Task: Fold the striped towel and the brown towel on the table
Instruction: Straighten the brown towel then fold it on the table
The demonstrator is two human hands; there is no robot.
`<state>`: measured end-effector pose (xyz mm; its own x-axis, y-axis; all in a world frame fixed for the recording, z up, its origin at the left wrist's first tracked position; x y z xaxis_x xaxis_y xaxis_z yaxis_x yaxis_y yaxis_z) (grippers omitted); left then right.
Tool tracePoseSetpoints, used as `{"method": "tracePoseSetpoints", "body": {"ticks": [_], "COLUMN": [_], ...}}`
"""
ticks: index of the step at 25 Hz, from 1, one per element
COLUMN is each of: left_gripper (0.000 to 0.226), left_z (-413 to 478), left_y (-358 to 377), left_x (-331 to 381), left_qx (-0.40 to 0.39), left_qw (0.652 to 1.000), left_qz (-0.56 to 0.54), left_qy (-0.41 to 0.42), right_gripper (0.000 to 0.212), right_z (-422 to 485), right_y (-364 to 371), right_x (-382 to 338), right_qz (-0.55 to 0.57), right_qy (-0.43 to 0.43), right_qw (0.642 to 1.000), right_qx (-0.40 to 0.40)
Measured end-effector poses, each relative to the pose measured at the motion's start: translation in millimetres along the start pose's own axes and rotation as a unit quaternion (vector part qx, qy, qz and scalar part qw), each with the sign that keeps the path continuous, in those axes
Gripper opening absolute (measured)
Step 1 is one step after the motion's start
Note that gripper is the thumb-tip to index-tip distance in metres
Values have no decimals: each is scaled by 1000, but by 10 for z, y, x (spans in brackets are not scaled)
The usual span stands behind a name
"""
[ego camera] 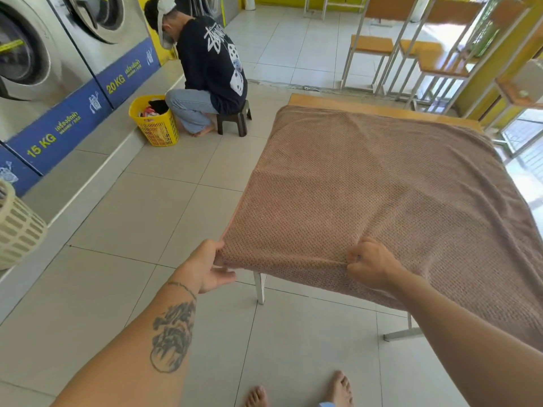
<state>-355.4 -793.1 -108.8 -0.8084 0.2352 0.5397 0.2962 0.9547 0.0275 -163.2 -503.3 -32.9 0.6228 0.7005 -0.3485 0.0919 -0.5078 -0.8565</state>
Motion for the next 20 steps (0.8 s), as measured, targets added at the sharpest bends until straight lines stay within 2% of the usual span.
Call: {"method": "tracePoseSetpoints", "body": {"ticks": [2,4,6,8,10,12,15,20], "left_gripper": [22,13,21,27,37,48,51,48], "left_z": [33,27,76,159,203,226,269,292], "left_y": [-41,-69,-100,-224,-371,-427,-431,-447], "left_x": [136,158,66,-71,-114,-66,-34,-73], "left_qx": [56,96,99,112,142,148,117,98], "left_qw": [994,983,980,983,982,979,983,984], "left_qz": [-41,-81,-113,-90,3,63,62,42], "left_qy": [86,131,130,116,122,129,124,144], "right_gripper": [21,18,10,26,41,46,54,45], "right_z": [9,5,-29,-73,-120,-139,-167,-264], "right_y": [7,39,98,172,205,188,141,161], "right_x": [1,6,22,66,94,87,219,460], "right_qz": [19,5,-31,-65,-89,-96,-87,-126], "right_qy": [0,0,0,10,23,31,72,104], "right_qw": [1000,1000,999,997,995,995,992,982], "right_qx": [-15,-31,-42,-48,-36,-4,50,90]}}
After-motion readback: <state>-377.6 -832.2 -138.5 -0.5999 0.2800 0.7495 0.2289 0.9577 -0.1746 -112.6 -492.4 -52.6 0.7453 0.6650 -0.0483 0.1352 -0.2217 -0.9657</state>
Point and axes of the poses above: each hand's wrist, its own z-axis towards the middle knuckle, its own y-axis out of the palm, x = y × z, the point moved 10 cm from there along z, towards the middle knuckle, and after that the axes turned 1 degree about y, right-handed, at the moved point
